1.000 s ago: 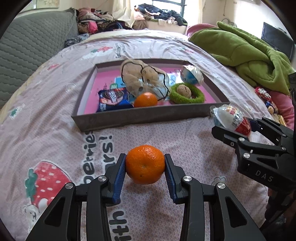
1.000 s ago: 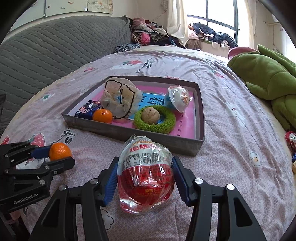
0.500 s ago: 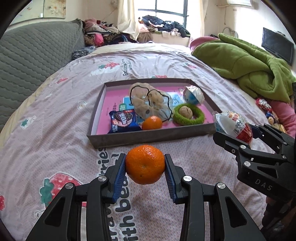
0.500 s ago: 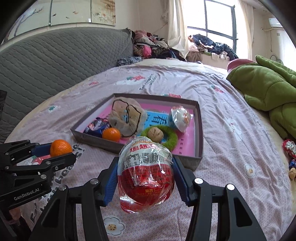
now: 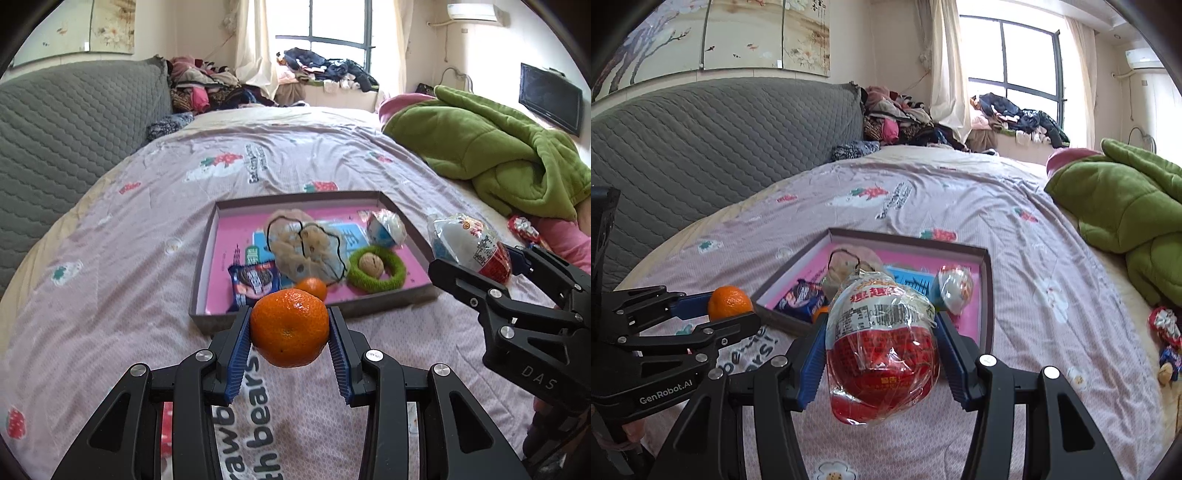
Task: Organize objects
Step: 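Lift and carry the tangerine and red-wrapped egg with both grippers toward the box, then lower the tangerine and red-wrapped egg with both grippers into the pink box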
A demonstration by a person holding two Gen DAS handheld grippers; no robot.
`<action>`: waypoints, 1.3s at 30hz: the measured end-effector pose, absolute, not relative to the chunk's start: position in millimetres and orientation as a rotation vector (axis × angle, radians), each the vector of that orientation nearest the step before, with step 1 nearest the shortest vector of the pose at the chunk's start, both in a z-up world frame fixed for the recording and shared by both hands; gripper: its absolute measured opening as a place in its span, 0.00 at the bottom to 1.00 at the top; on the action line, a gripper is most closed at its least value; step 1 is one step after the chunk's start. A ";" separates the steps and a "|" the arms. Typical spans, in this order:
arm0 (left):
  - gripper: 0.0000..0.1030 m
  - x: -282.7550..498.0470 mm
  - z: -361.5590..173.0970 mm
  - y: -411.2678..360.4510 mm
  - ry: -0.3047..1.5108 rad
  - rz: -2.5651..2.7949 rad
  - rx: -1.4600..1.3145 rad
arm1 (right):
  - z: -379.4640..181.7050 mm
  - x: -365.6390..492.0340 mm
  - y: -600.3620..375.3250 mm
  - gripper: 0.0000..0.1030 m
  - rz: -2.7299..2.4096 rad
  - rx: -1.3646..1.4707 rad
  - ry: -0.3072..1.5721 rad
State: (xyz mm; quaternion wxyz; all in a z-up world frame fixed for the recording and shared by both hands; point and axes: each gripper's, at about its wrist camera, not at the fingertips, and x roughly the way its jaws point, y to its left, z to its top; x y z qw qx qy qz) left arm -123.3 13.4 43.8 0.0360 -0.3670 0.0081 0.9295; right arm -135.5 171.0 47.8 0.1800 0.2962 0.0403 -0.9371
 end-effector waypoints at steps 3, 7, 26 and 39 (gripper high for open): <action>0.40 -129.3 49.8 11.1 0.027 2.864 -1.115 | 55.6 -139.6 169.9 0.54 -2.653 0.818 0.115; 0.40 -139.6 56.6 5.5 0.026 2.879 -1.105 | 64.2 -144.2 167.2 0.54 -2.658 0.793 0.134; 0.40 -196.7 77.0 -14.8 0.018 2.978 -1.047 | 89.8 -185.9 159.2 0.54 -2.654 0.676 0.152; 0.40 -241.9 53.3 -17.9 0.041 2.988 -1.083 | 77.8 -216.9 149.3 0.54 -2.651 0.662 0.177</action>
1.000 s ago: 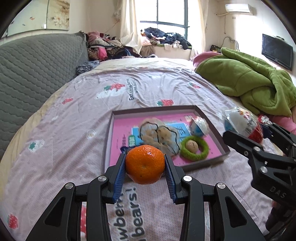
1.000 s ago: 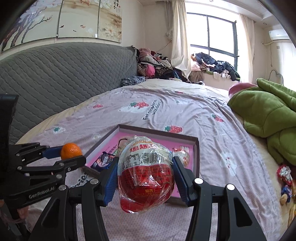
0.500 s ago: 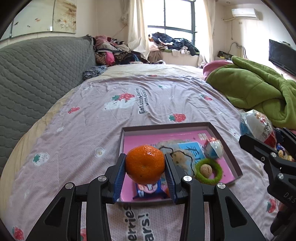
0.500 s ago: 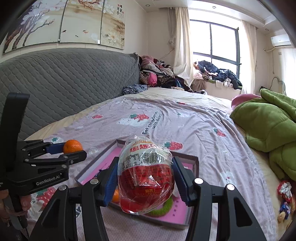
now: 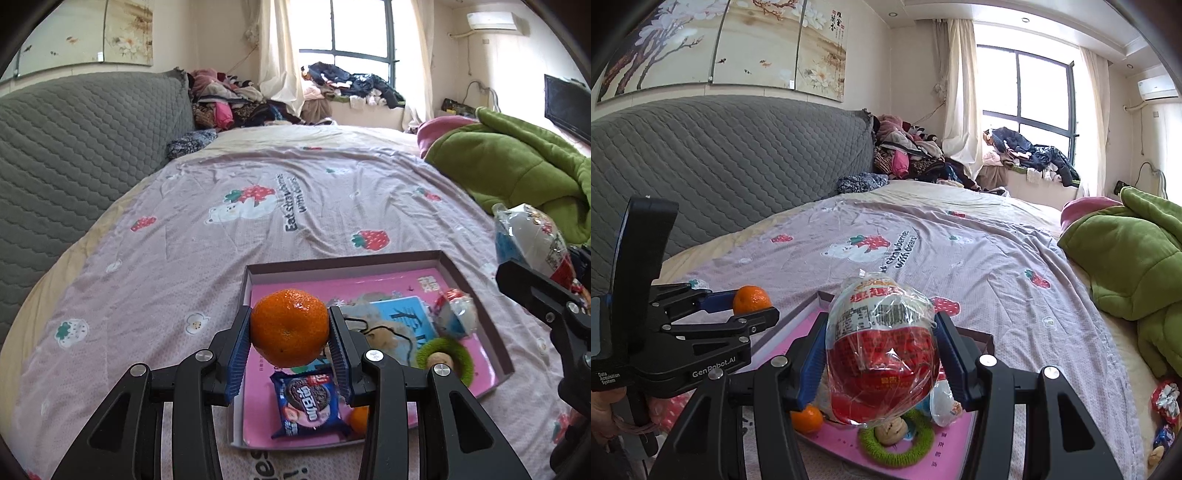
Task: Organize objects
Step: 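Lower the tangerine and red-wrapped egg with both grippers into the pink box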
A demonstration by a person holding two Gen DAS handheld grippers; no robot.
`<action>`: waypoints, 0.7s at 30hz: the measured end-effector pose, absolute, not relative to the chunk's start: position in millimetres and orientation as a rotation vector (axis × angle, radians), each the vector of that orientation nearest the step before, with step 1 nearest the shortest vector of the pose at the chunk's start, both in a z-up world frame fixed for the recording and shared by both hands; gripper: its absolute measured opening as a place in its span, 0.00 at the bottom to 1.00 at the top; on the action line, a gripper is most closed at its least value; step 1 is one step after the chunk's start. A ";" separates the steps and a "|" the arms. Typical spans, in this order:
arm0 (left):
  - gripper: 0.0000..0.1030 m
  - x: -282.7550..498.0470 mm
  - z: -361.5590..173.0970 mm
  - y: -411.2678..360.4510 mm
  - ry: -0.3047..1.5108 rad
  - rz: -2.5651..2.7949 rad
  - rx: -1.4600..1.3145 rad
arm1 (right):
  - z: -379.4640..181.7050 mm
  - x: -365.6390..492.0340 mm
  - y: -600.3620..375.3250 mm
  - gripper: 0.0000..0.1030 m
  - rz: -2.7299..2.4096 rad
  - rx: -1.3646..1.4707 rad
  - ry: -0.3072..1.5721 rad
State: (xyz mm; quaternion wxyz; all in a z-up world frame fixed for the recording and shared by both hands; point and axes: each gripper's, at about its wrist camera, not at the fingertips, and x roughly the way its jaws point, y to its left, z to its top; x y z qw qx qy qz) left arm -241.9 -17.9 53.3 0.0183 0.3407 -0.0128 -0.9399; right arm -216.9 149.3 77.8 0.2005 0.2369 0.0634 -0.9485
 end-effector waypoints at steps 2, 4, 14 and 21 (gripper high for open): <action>0.40 -248.0 47.2 -19.1 -0.039 -2.909 1.076 | 73.5 -222.3 148.5 0.54 -2.647 0.674 0.176; 0.40 -253.9 40.9 -20.9 -0.033 -2.903 1.090 | 67.7 -228.0 147.9 0.54 -2.645 0.693 0.178; 0.40 -281.3 12.5 -25.8 -0.022 -2.861 1.149 | 36.5 -246.6 139.3 0.54 -2.620 0.780 0.216; 0.40 -295.2 -5.7 -26.6 -0.030 -2.829 1.208 | 11.7 -255.3 133.3 0.54 -2.598 0.860 0.245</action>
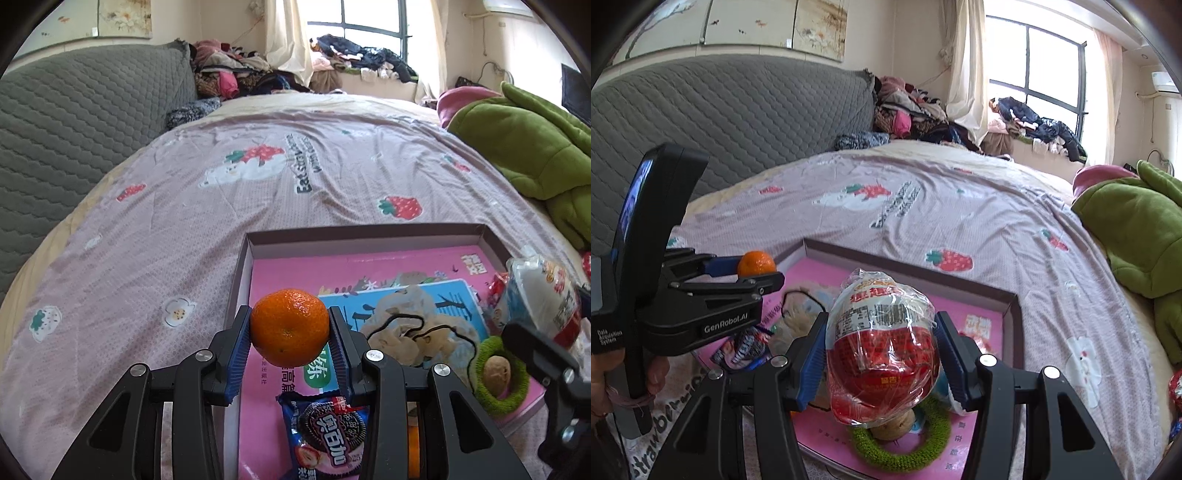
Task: Organize objects
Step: 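Lower the tangerine and red-wrapped egg with both grippers into the pink box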
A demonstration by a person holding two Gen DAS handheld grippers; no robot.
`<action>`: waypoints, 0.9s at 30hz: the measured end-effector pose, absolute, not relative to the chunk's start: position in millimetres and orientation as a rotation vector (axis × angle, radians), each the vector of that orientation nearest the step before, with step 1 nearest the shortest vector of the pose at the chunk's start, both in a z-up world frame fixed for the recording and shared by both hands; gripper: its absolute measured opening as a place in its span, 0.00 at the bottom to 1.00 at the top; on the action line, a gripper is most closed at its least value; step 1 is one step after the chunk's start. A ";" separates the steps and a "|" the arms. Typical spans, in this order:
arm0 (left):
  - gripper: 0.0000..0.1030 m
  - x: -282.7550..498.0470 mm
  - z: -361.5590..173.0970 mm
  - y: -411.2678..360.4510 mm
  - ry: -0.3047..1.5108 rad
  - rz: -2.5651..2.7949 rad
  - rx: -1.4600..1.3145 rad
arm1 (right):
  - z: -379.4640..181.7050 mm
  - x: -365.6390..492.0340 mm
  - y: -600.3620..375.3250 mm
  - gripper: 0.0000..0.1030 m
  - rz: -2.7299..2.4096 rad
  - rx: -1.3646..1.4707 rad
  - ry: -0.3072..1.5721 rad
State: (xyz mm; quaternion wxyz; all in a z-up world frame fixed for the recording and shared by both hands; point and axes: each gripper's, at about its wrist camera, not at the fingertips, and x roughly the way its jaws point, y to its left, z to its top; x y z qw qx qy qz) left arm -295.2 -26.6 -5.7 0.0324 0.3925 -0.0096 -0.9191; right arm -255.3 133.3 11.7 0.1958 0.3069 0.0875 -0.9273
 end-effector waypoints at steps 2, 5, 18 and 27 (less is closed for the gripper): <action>0.40 -297.0 -9.2 -27.0 -0.023 -2.826 1.226 | 5.4 -256.9 131.3 0.54 -2.589 0.879 0.251; 0.40 -299.4 -14.0 -25.5 -0.033 -2.821 1.234 | -2.1 -258.2 130.4 0.54 -2.581 0.903 0.258; 0.41 -315.2 -39.7 -23.9 -0.032 -2.769 1.384 | -25.3 -265.4 126.7 0.54 -2.571 1.002 0.295; 0.41 -319.9 -48.0 -25.1 -0.038 -2.758 1.424 | -31.2 -268.6 126.5 0.54 -2.575 1.052 0.313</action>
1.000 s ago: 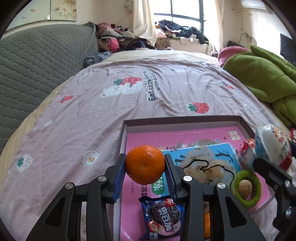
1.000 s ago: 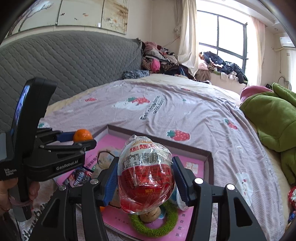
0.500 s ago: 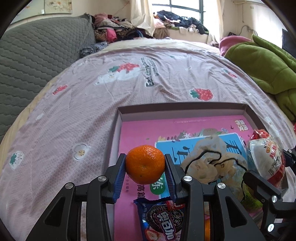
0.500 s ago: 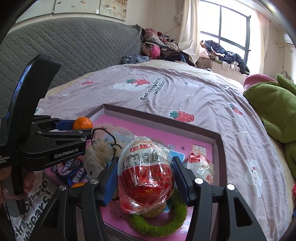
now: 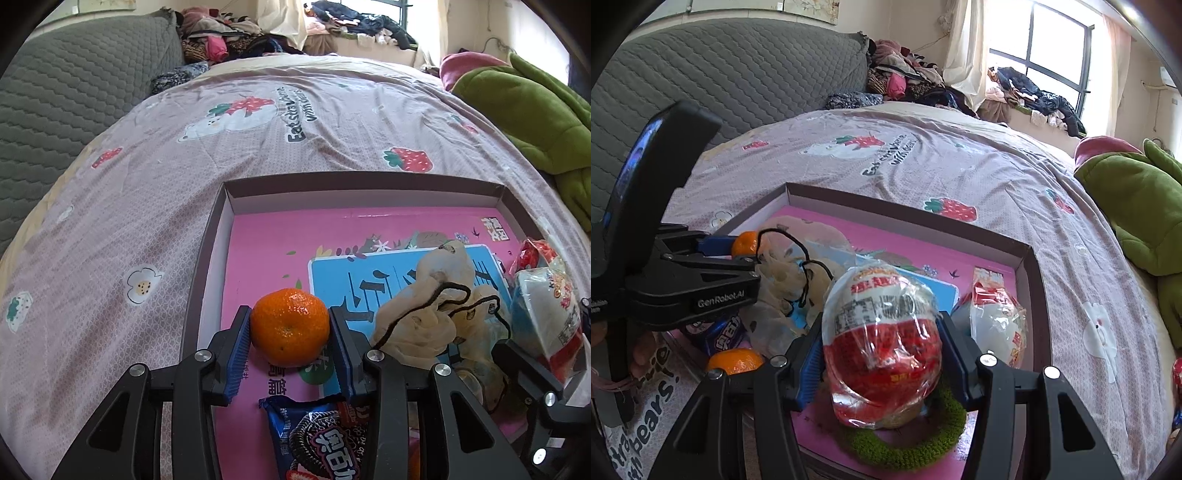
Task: Organize objects
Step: 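Lower the tangerine and red-wrapped egg with both grippers into the pink box, then open left gripper on the tangerine while right gripper releases the red-wrapped egg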
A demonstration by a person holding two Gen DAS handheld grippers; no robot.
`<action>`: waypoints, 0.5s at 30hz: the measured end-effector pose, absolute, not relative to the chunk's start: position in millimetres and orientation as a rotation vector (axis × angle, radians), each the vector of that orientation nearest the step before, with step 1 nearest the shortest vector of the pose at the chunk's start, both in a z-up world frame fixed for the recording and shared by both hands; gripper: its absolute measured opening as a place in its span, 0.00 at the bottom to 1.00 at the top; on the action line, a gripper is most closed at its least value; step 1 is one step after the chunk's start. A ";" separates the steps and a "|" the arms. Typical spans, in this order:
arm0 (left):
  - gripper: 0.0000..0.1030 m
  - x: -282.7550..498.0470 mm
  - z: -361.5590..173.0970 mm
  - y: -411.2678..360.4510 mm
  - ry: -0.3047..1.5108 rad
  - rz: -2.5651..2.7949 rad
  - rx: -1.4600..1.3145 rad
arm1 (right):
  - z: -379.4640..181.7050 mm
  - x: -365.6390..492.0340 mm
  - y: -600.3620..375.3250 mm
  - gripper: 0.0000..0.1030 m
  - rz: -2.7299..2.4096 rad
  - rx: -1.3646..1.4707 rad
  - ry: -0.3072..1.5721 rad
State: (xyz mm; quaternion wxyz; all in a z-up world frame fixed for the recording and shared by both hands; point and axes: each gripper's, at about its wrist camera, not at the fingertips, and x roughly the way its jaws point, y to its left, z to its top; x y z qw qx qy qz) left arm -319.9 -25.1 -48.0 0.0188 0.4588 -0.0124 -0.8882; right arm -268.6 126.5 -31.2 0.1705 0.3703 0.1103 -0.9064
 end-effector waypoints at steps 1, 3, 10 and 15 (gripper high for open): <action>0.42 -320.5 -48.5 -25.0 -0.042 -2.758 1.429 | -31.4 -268.4 126.1 0.54 -2.575 1.054 0.316; 0.50 -321.9 -49.1 -26.2 -0.037 -2.759 1.438 | -31.0 -268.7 126.0 0.54 -2.576 1.061 0.315; 0.61 -319.7 -42.7 -32.7 0.008 -2.768 1.411 | -27.0 -268.8 129.1 0.56 -2.576 1.086 0.287; 0.64 -314.0 -29.7 -33.3 0.027 -2.790 1.381 | -24.0 -267.3 129.4 0.59 -2.579 1.091 0.282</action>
